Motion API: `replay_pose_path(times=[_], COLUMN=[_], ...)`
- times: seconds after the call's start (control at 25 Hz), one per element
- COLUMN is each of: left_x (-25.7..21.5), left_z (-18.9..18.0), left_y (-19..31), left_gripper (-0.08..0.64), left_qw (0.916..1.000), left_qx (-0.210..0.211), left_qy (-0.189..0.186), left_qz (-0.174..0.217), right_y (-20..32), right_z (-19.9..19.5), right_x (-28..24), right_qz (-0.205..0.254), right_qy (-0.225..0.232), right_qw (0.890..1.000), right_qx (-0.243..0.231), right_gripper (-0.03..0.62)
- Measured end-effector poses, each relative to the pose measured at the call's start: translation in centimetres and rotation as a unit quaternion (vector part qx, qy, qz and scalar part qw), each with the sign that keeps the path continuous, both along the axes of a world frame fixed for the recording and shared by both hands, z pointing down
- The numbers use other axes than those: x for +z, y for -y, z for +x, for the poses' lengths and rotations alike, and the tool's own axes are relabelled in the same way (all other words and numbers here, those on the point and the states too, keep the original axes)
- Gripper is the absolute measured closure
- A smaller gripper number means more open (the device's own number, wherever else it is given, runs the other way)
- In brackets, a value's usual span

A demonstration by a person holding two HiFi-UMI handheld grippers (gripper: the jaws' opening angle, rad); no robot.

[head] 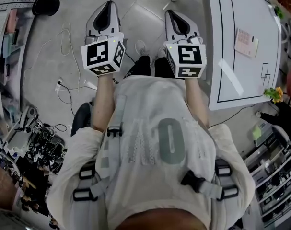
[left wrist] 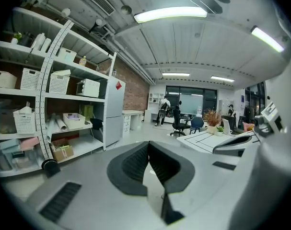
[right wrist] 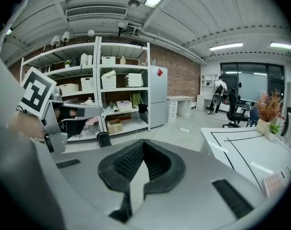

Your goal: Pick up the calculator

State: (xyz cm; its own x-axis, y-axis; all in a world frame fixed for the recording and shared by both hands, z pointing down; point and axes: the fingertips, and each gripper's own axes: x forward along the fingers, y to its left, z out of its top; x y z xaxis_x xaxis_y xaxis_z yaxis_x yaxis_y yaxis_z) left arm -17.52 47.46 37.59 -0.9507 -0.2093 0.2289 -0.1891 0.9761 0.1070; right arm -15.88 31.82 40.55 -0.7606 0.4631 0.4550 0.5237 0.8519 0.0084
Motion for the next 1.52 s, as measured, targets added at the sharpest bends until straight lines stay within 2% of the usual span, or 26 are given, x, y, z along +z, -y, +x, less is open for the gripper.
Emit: replay_pose_path(times=[0.32, 0.48, 0.68, 0.8, 0.88, 1.0, 1.12, 1.32, 1.4, 1.44, 1.48, 1.52], left_x=[-0.5, -1.9, -3.8, -4.2, -4.2, -4.4, -4.7, -4.5, -4.3, -4.2, -4.0, -3.7], left_z=[-1.0, -2.6, -5.6, -6.6, -6.8, -5.4, -3.3, -0.3, 1.3, 2.1, 2.6, 3.0], left_y=[4.0, 5.7, 13.8, 21.4, 27.4, 35.8, 42.4, 51.3, 54.5, 55.7, 56.6, 57.4], left_gripper=[0.538, 0.539, 0.539, 0.539, 0.538, 0.538, 0.54, 0.538, 0.538, 0.538, 0.538, 0.538], left_qw=[0.9986, 0.9975, 0.9927, 0.9843, 0.9708, 0.9404, 0.9134, 0.8621, 0.8337, 0.8221, 0.8154, 0.8125], left_qx=[0.01, 0.024, 0.096, 0.16, 0.225, 0.327, 0.391, 0.495, 0.543, 0.561, 0.572, 0.577], left_qy=[0.005, 0.015, 0.032, 0.045, 0.055, 0.067, 0.083, 0.093, 0.089, 0.086, 0.081, 0.077], left_qz=[-0.052, -0.064, -0.066, -0.06, -0.061, -0.066, -0.076, -0.059, -0.046, -0.041, -0.038, -0.038], right_y=[1.0, 2.4, 10.1, 16.9, 22.0, 28.7, 34.1, 41.2, 43.4, 44.1, 44.5, 45.0], right_z=[-2.3, -3.9, -5.7, -5.9, -5.3, -2.9, -0.1, 5.4, 8.0, 9.2, 10.2, 10.9], right_x=[-0.2, -2.2, -4.0, -4.8, -4.9, -4.5, -4.3, -4.0, -3.9, -3.9, -3.8, -3.6], right_qz=[-0.051, -0.089, -0.104, -0.111, -0.111, -0.111, -0.108, -0.092, -0.081, -0.077, -0.074, -0.071], right_qy=[0.02, 0.035, 0.055, 0.076, 0.089, 0.095, 0.099, 0.113, 0.111, 0.11, 0.107, 0.104], right_qw=[0.998, 0.995, 0.99, 0.981, 0.97, 0.947, 0.928, 0.881, 0.855, 0.844, 0.837, 0.832], right_qx=[-0.011, 0.005, 0.081, 0.142, 0.2, 0.285, 0.341, 0.45, 0.5, 0.519, 0.531, 0.54], right_gripper=[0.584, 0.584, 0.584, 0.584, 0.584, 0.584, 0.584, 0.584, 0.584, 0.584, 0.584, 0.584])
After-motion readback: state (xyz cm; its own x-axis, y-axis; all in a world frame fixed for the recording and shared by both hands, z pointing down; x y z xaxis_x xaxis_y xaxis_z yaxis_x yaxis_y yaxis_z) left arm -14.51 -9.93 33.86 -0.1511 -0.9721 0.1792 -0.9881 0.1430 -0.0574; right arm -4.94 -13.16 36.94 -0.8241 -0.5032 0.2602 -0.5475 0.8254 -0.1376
